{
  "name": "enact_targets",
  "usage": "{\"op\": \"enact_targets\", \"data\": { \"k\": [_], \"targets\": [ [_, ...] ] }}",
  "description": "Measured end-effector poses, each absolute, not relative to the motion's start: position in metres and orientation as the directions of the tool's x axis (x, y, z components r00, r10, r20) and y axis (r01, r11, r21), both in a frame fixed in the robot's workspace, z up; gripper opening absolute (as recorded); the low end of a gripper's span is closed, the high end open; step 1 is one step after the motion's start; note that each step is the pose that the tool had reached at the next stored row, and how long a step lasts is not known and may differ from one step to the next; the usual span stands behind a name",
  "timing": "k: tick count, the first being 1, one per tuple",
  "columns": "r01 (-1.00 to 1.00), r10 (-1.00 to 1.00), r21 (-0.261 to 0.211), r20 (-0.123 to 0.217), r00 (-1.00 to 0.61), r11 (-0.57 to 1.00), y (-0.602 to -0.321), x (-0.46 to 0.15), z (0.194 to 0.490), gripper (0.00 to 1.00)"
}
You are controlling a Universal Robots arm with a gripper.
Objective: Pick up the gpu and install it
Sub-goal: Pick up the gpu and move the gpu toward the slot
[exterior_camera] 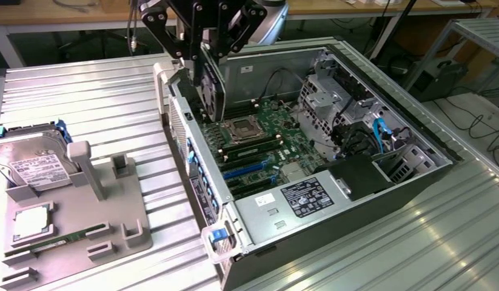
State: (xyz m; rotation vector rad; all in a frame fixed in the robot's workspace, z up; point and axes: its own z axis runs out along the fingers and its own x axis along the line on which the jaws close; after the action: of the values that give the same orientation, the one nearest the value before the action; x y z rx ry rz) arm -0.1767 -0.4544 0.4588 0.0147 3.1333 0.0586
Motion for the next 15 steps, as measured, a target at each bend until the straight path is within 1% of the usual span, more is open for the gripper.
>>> {"op": "enact_targets", "data": {
  "k": [15],
  "targets": [
    [0.009, 0.009, 0.038, -0.011, -1.0, 0.999, -0.454, -0.158, 0.458, 0.27]
  ]
}}
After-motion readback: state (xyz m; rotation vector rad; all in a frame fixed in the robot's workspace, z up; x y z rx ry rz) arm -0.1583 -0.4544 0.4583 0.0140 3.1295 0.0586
